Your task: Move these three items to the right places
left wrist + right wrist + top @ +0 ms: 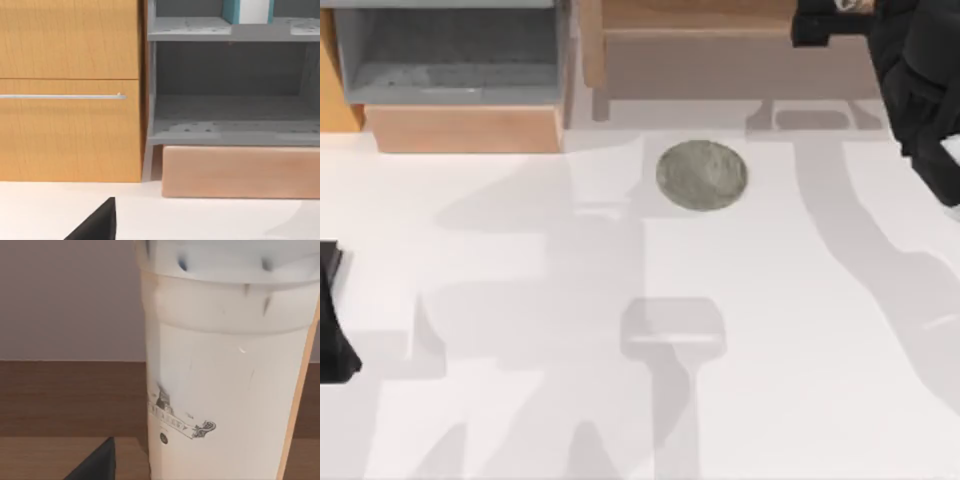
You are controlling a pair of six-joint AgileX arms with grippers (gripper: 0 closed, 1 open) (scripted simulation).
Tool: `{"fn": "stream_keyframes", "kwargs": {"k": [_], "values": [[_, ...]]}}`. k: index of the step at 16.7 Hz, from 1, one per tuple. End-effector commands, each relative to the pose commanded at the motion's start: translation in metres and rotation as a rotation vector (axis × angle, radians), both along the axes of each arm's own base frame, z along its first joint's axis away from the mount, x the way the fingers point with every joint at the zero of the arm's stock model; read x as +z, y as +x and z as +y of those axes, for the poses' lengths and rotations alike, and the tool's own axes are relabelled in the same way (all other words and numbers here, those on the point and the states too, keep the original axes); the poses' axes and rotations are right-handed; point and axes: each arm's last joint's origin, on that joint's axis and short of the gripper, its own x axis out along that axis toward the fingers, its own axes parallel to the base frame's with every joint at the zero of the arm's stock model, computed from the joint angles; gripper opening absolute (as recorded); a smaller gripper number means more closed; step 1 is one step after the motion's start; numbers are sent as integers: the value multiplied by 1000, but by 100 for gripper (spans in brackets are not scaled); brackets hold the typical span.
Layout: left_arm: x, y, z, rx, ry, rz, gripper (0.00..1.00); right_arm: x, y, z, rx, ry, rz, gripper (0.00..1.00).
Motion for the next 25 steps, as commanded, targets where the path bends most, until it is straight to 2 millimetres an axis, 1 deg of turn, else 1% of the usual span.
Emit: {"fn": "stream_keyframes", "kwargs": {"k": [4, 5, 7, 13, 15, 20, 25], "values": [[0, 0, 0, 0, 0, 0, 100, -1, 0, -2, -3, -1, 4, 100], [0, 0, 0, 0, 0, 0, 100, 0, 3, -1, -1, -1, 3, 100], [0, 0, 0, 0, 0, 0, 100, 0, 16, 0, 0, 0, 1, 100], [0, 0, 0, 0, 0, 0, 100, 1, 67, 0, 0, 0, -2, 100], [0, 0, 0, 0, 0, 0, 100, 0, 78, -1, 0, 0, -1, 100], [0, 0, 0, 0, 0, 0, 100, 0, 80, -1, 0, 0, 0, 100], [0, 0, 0, 0, 0, 0, 100, 0, 80, -1, 0, 0, 0, 62]]}}
